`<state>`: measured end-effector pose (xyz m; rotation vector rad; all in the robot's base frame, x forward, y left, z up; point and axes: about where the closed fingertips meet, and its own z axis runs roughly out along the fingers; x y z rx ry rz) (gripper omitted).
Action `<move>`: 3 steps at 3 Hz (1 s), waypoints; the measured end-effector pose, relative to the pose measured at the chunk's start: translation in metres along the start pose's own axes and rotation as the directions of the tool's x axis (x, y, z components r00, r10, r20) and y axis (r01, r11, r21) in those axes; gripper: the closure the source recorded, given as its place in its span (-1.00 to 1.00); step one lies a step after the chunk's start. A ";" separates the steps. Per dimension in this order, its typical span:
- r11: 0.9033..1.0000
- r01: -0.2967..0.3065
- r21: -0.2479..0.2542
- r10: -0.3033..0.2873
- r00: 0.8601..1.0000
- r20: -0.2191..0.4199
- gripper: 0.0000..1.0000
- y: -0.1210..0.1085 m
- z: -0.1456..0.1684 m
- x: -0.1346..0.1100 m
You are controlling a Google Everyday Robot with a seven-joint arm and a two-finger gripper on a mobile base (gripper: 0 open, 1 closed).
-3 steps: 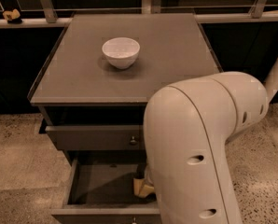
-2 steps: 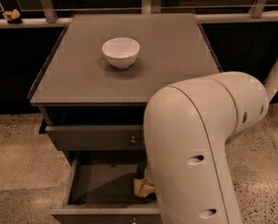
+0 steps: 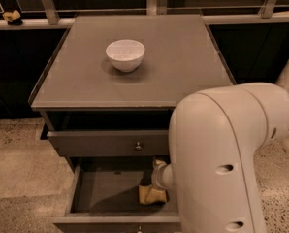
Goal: Pick sponge from middle drawer and place on counter
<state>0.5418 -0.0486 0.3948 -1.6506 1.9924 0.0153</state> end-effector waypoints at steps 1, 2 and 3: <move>1.000 0.003 -0.020 -0.002 0.999 0.039 -1.00 -0.004 0.000 0.005; 1.000 0.003 -0.021 -0.002 0.999 0.039 -1.00 -0.004 0.000 0.006; 0.993 -0.037 -0.113 0.031 0.998 -0.057 -1.00 0.031 -0.009 0.033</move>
Offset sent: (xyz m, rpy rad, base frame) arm 0.0043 -0.0092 0.0007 0.0387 0.0063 0.0226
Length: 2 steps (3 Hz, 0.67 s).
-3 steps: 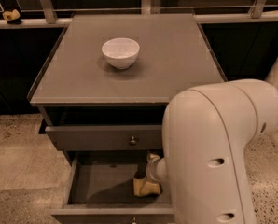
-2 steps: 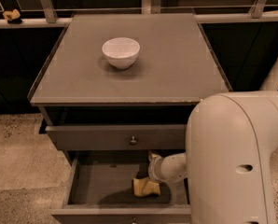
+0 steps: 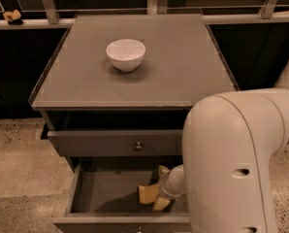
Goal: Pick sponge from middle drawer and place on counter
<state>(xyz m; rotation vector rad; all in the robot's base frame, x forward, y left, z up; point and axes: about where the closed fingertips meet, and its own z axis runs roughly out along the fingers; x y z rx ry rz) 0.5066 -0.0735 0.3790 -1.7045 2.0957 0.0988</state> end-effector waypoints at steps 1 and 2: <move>0.995 -0.058 -0.081 0.051 0.995 -0.084 -1.00 0.041 -0.012 0.027; 0.995 -0.058 -0.081 0.051 0.995 -0.084 -1.00 0.041 -0.012 0.027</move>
Offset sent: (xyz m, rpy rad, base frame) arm -0.0396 -0.0158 -0.0066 -0.0418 0.0956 -0.0299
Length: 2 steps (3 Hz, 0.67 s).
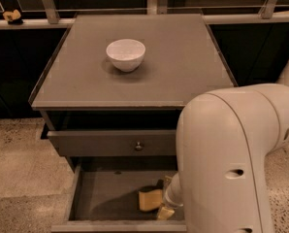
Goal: Pick sponge from middle drawer and place on counter
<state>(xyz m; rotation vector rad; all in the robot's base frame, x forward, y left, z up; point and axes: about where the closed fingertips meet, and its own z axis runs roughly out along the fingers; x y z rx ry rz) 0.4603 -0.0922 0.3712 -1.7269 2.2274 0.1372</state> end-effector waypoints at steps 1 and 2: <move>0.999 -0.044 -0.003 0.044 0.998 0.044 -1.00 -0.012 0.041 0.003; 0.999 -0.048 -0.001 0.048 0.998 0.047 -1.00 -0.014 0.044 0.003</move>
Offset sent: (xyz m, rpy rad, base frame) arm 0.0326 0.0094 -0.0669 0.0946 0.0098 -0.0519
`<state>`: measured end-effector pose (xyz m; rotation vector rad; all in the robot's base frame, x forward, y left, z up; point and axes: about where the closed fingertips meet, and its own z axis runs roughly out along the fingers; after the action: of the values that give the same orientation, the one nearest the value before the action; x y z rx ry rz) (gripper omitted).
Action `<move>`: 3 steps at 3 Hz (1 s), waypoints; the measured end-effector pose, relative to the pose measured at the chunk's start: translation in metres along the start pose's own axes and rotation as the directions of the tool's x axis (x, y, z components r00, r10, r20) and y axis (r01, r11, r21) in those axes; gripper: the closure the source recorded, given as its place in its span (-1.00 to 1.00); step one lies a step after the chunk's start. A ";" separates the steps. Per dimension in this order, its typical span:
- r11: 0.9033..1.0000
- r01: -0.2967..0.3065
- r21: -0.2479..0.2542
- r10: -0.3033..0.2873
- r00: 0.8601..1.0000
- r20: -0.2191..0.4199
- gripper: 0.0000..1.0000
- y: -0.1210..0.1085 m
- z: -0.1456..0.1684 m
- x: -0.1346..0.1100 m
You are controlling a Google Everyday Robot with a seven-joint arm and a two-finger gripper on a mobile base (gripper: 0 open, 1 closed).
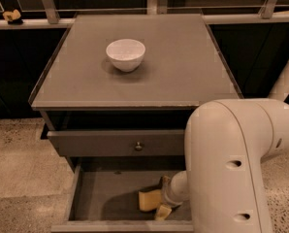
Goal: Pick sponge from middle drawer and place on counter
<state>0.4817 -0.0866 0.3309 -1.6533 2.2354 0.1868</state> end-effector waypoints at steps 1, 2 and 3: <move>1.000 0.000 0.000 0.000 1.000 0.000 -0.66 0.000 0.000 0.000; 1.000 0.000 0.000 0.000 1.000 0.000 -0.19 0.000 0.000 0.000; 1.000 0.000 0.000 0.000 1.000 0.000 0.27 0.000 0.000 0.000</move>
Offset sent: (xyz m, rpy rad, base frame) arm 0.0000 0.0000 0.0000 0.0000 0.0000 0.0000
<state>0.4817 -0.0865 0.3308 -1.6534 2.2354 0.1870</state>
